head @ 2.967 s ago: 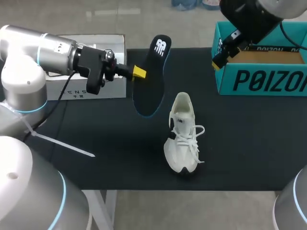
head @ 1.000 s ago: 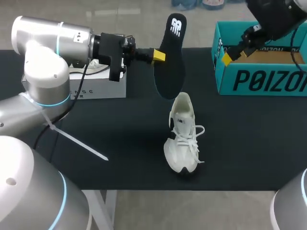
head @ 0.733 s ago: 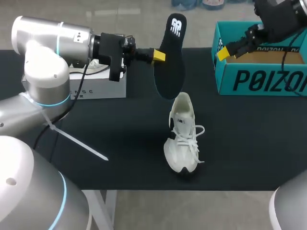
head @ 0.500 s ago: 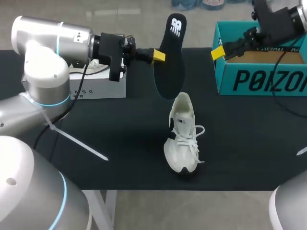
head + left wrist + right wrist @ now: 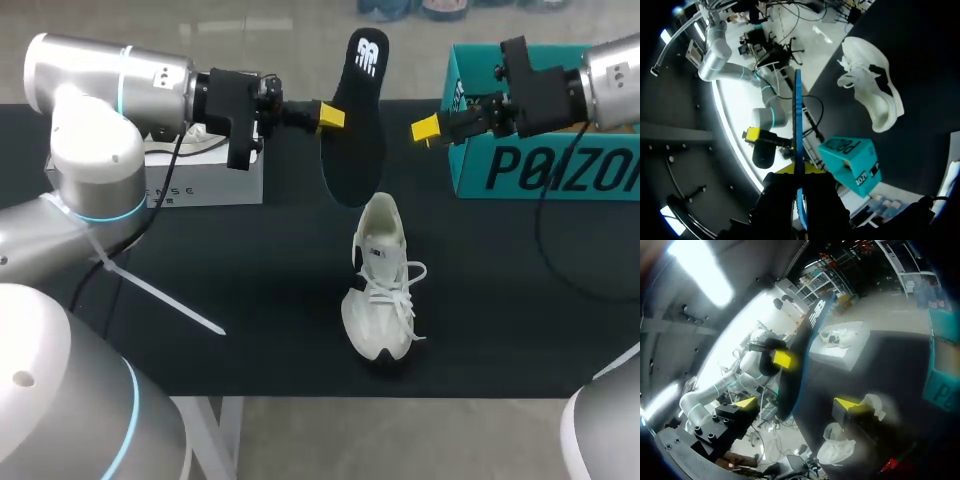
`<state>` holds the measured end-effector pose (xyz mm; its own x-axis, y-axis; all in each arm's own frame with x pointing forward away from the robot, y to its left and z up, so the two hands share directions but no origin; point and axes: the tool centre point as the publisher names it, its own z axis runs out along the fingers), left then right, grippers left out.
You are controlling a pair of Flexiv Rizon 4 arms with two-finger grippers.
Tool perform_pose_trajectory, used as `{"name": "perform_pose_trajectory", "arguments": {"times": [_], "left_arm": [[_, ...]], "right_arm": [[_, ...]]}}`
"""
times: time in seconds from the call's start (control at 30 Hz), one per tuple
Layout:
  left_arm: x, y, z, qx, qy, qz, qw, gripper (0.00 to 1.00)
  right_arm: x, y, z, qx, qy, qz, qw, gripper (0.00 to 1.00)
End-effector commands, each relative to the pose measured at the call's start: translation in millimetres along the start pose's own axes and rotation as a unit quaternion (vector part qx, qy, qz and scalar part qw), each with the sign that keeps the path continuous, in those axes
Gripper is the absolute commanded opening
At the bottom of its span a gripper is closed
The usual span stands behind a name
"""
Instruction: Take the shoe out of the shoebox, open the shoe tongue, remove and reinsert the insole, then place the shoe into the shoebox
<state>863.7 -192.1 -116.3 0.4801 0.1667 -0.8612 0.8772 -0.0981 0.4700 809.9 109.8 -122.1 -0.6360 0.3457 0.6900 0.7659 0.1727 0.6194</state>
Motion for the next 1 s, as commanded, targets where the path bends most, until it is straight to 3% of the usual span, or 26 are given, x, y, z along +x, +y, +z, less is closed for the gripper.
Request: {"name": "perform_pose_trajectory", "arguments": {"times": [0.03,0.37,0.8,0.87,0.9,0.93,0.97,1.0], "left_arm": [[-0.1,-0.7,0.4,-0.001,0.0,0.001,1.0,0.0],[-0.1,-0.7,0.4,-0.001,0.0,0.001,1.0,0.0],[-0.1,-0.7,0.4,-0.001,0.0,0.001,1.0,0.0],[-0.1,-0.7,0.4,-0.001,0.0,0.001,1.0,0.0],[-0.1,-0.7,0.4,-0.001,0.0,0.001,1.0,0.0],[-0.1,-0.7,0.4,-0.001,0.0,0.001,1.0,0.0],[-0.1,-0.7,0.4,-0.001,0.0,0.001,1.0,0.0],[-0.1,-0.7,0.4,-0.001,0.0,0.001,1.0,0.0]], "right_arm": [[-4.8,8.2,21.9,0.0,0.034,-0.001,0.999,1.0],[4.9,17.0,51.2,0.014,0.052,-0.013,0.998,1.0],[6.9,16.4,62.0,0.017,0.063,-0.008,0.998,0.99],[6.6,16.4,62.0,0.017,0.063,-0.007,0.998,0.9],[6.5,16.3,62.0,0.017,0.062,-0.007,0.998,0.78],[5.8,16.1,62.7,0.017,0.063,-0.006,0.998,0.59],[5.3,15.6,63.6,0.018,0.063,-0.005,0.998,0.49],[4.6,15.0,64.7,0.02,0.064,-0.003,0.998,0.47]]}}
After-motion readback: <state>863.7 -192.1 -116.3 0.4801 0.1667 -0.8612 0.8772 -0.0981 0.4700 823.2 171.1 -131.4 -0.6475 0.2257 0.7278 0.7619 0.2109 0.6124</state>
